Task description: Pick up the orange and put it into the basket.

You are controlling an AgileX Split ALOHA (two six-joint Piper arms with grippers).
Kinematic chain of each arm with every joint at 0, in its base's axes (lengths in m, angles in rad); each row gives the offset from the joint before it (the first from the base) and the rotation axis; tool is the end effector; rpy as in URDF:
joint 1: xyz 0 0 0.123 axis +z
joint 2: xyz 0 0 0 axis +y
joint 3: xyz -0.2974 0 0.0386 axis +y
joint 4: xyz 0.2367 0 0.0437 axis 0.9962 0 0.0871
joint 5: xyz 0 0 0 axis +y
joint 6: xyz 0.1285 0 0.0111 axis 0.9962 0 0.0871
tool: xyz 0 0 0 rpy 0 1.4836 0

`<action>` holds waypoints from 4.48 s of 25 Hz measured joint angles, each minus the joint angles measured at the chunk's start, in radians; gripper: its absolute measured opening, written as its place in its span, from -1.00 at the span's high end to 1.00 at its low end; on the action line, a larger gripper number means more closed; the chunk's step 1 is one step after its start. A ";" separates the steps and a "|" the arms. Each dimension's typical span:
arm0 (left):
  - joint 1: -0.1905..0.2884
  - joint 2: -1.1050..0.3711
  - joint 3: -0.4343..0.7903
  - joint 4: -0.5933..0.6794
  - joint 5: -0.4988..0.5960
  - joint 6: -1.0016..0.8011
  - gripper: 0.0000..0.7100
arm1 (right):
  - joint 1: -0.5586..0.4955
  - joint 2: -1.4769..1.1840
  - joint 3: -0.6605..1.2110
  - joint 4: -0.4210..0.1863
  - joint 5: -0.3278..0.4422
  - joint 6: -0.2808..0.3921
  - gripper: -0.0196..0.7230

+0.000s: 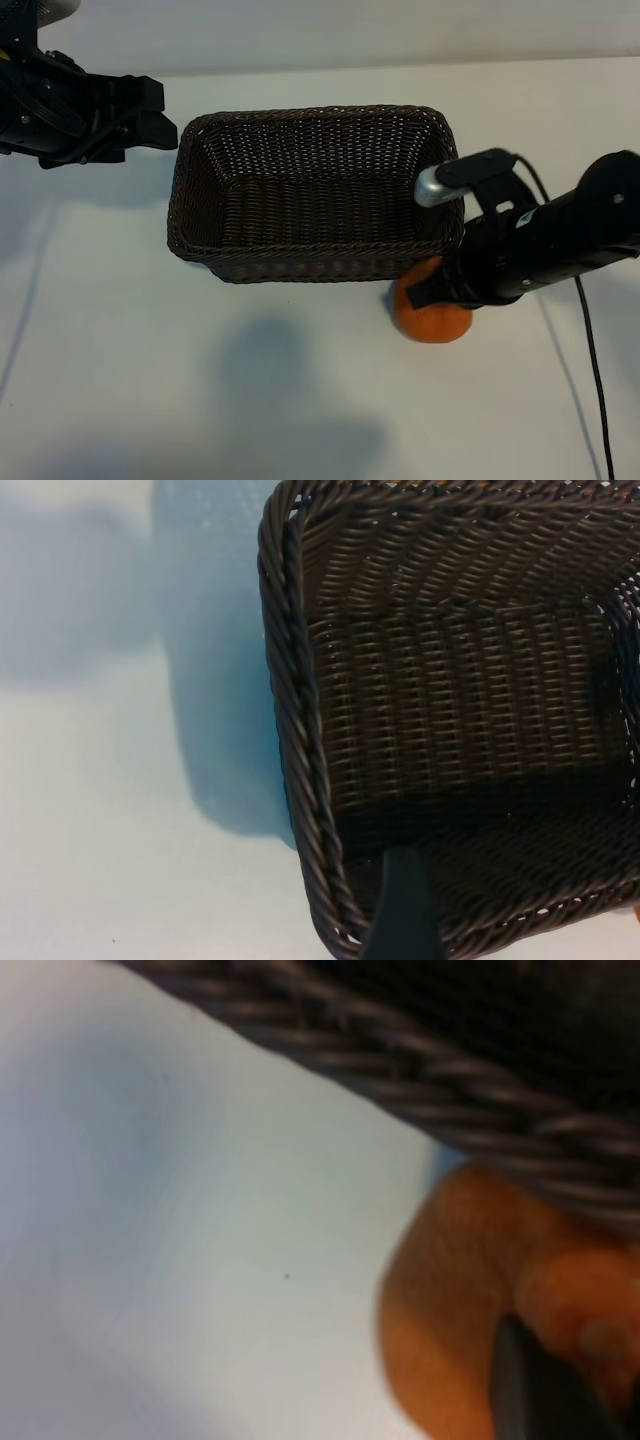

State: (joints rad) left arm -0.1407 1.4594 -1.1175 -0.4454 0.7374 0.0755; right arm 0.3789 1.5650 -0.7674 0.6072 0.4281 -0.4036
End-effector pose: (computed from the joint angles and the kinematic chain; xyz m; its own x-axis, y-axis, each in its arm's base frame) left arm 0.3072 -0.0813 0.2848 -0.8517 -0.1318 -0.5071 0.0836 0.9213 -0.3798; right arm 0.2615 0.1371 0.1718 -0.8783 -0.1830 -0.4418 -0.3295 0.9012 0.2817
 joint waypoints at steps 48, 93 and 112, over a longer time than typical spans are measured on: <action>0.000 0.000 0.000 0.000 -0.004 0.019 -0.66 | 0.011 0.072 -0.403 0.003 0.146 -0.167 0.81; 0.000 0.000 0.000 0.000 -0.023 0.026 -0.66 | 0.047 0.056 -0.706 -0.449 0.649 0.319 -0.78; 0.000 0.000 0.000 0.000 -0.030 0.026 -0.66 | 0.047 -0.053 -0.737 -0.541 0.734 0.389 -0.67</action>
State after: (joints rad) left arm -0.1407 1.4594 -1.1175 -0.4454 0.7072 0.1013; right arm 0.4258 1.5118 -1.5041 0.0661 1.1625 -0.0149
